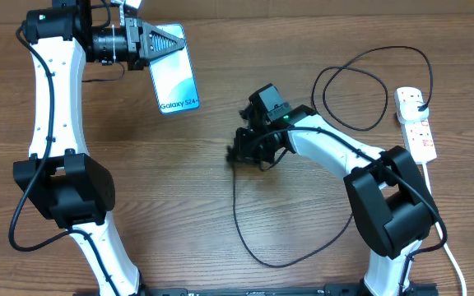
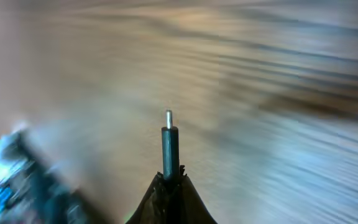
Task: Plug charger to phone and switch on socket
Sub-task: 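Lower the right gripper around the cable plug to grasp it, then lift the plug with the right gripper up toward the phone's bottom port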
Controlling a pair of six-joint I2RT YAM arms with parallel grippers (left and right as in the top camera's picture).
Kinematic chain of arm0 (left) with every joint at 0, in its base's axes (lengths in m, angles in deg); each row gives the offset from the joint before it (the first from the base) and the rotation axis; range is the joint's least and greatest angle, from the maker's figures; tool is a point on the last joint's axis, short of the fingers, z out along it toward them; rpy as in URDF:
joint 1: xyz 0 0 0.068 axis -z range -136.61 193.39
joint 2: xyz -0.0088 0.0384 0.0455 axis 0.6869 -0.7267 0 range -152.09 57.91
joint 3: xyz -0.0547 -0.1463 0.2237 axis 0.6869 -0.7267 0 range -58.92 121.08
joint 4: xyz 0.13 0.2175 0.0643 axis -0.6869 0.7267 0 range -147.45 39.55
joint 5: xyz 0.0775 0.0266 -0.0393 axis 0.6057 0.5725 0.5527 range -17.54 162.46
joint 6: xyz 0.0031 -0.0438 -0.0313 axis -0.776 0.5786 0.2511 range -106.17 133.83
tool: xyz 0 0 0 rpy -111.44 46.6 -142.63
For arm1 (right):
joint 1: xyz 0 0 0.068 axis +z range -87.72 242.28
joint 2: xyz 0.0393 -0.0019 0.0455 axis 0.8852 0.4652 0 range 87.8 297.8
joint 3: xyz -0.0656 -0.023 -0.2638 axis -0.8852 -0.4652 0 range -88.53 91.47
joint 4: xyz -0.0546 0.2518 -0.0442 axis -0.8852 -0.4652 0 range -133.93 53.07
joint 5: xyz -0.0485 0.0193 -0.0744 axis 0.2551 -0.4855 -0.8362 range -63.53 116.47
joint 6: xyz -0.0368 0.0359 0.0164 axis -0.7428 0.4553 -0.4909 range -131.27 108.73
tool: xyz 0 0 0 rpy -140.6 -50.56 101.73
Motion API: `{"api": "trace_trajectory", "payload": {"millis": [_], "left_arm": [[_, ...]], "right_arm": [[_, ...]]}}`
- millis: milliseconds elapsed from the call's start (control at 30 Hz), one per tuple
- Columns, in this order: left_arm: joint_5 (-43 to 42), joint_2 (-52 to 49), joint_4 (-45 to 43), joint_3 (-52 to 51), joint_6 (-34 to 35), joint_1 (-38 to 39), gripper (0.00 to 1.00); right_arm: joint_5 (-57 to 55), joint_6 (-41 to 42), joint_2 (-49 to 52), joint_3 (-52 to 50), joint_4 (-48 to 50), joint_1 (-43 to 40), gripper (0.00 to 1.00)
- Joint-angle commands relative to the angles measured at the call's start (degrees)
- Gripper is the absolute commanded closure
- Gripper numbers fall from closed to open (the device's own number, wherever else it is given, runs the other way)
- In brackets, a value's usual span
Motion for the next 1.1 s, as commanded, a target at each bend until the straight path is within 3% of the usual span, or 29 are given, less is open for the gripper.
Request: {"api": "trace_trajectory", "payload": {"millis": [0, 133, 300, 733, 933, 1067], "left_arm": [[-12.2, -0.5, -2.6, 0.5, -1.4, -0.4, 0.95], [-13.5, -0.5, -4.9, 0.5, 0.9, -1.6, 0.96], [-13.5, -0.5, -5.0, 0.5, 0.9, -3.0, 0.96], [-12.8, -0.5, -16.1, 0.5, 2.9, -3.4, 0.95], [0.0, -0.5, -22.4, 0.5, 19.0, -3.2, 0.96], [2.6, -0.5, -27.3, 0.5, 24.9, -2.6, 0.95]], "right_arm": [[22.3, -5.8, 0.7, 1.4, 6.6, -2.4, 0.96], [35.0, -2.6, 0.7, 1.4, 19.0, -4.9, 0.96], [37.7, 2.2, 0.7, 1.4, 31.1, -6.4, 0.96], [42.9, 2.8, 0.7, 1.4, 47.1, -6.5, 0.96], [43.0, 2.8, 0.7, 1.4, 47.7, -6.3, 0.96], [42.9, 3.7, 0.7, 1.4, 49.3, -6.3, 0.96]]}}
